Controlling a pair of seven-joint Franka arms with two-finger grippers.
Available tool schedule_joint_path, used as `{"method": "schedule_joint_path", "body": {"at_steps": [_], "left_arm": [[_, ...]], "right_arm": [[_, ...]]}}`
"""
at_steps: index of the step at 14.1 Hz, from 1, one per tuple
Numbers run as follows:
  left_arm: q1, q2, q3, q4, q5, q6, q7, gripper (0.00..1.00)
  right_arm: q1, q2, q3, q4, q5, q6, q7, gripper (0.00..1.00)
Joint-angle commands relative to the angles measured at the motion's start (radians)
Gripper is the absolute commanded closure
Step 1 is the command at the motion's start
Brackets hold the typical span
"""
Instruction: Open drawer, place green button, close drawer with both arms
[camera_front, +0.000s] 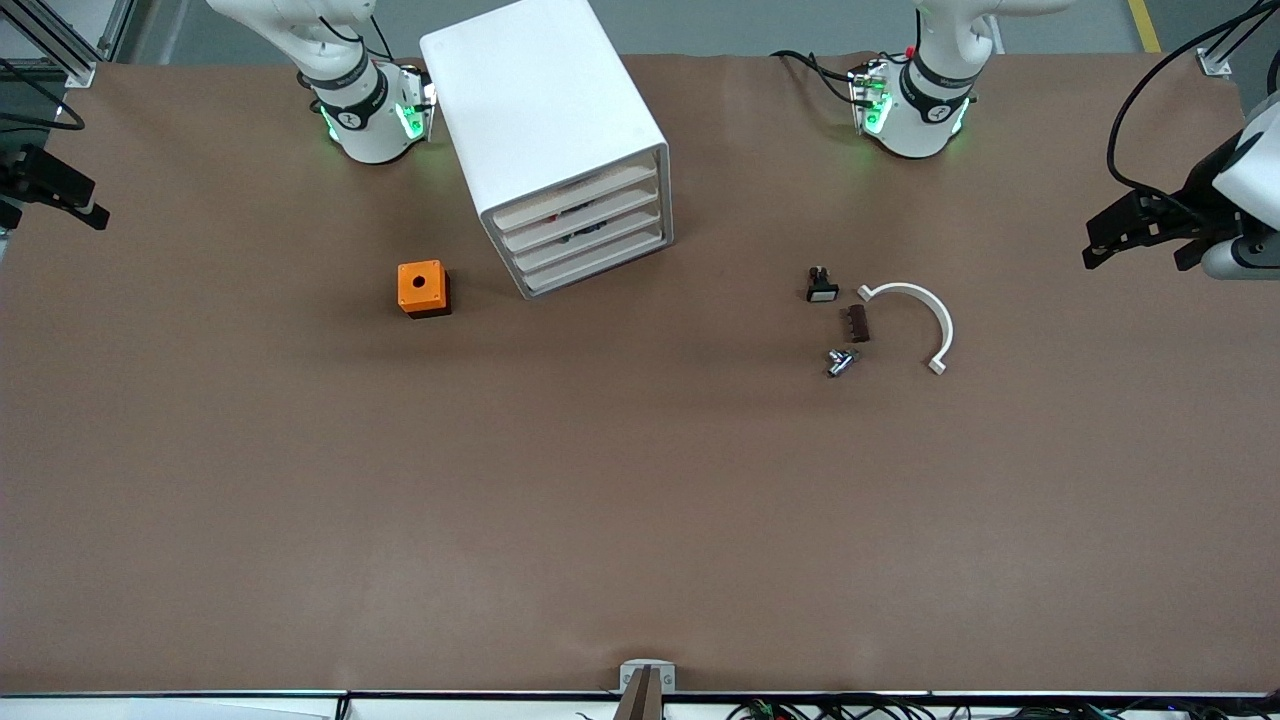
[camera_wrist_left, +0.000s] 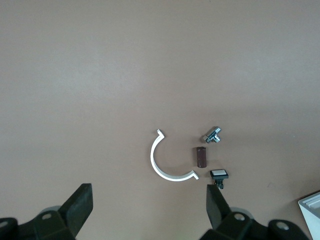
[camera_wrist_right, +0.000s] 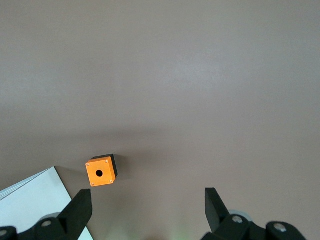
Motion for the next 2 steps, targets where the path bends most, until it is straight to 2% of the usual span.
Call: {"method": "schedule_joint_path", "body": {"at_steps": [1, 2], "left_arm": [[-0.007, 0.006, -0.003, 0.031, 0.012, -0.023, -0.006, 0.0], [-0.007, 0.008, -0.004, 0.038, 0.012, -0.023, -0.008, 0.0]], "right_arm": [[-0.005, -0.029, 0.002, -0.021, -0.001, 0.0, -0.011, 0.0], [-0.005, -0.037, 0.002, -0.029, -0.001, 0.003, -0.011, 0.0]]}}
